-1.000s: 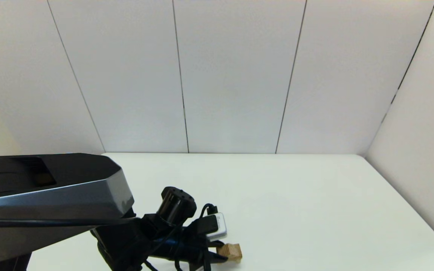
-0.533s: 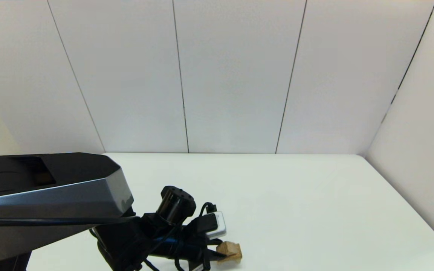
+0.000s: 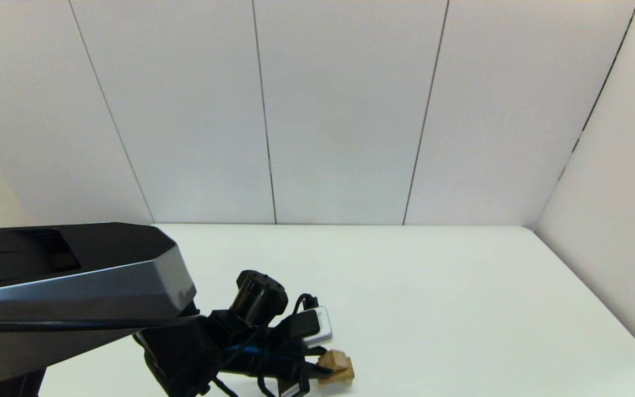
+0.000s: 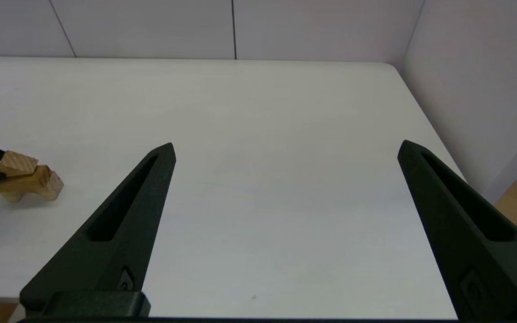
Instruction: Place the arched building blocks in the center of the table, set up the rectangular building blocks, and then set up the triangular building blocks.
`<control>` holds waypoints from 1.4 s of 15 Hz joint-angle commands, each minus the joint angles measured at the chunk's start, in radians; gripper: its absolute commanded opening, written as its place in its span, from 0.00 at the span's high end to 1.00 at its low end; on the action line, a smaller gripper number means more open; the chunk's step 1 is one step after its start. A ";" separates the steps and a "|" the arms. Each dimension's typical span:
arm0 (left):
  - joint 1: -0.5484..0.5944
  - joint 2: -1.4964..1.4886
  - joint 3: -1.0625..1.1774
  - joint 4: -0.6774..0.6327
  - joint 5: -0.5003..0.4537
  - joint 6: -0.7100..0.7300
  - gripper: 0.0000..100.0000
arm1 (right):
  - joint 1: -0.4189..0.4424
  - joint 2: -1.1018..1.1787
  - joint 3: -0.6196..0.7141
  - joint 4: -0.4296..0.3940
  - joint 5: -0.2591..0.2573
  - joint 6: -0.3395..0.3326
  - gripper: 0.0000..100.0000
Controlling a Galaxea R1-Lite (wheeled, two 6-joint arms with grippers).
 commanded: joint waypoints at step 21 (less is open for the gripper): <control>0.046 -0.226 -0.081 -0.002 -0.004 -0.178 0.00 | 0.000 0.001 0.000 0.000 0.000 0.000 0.00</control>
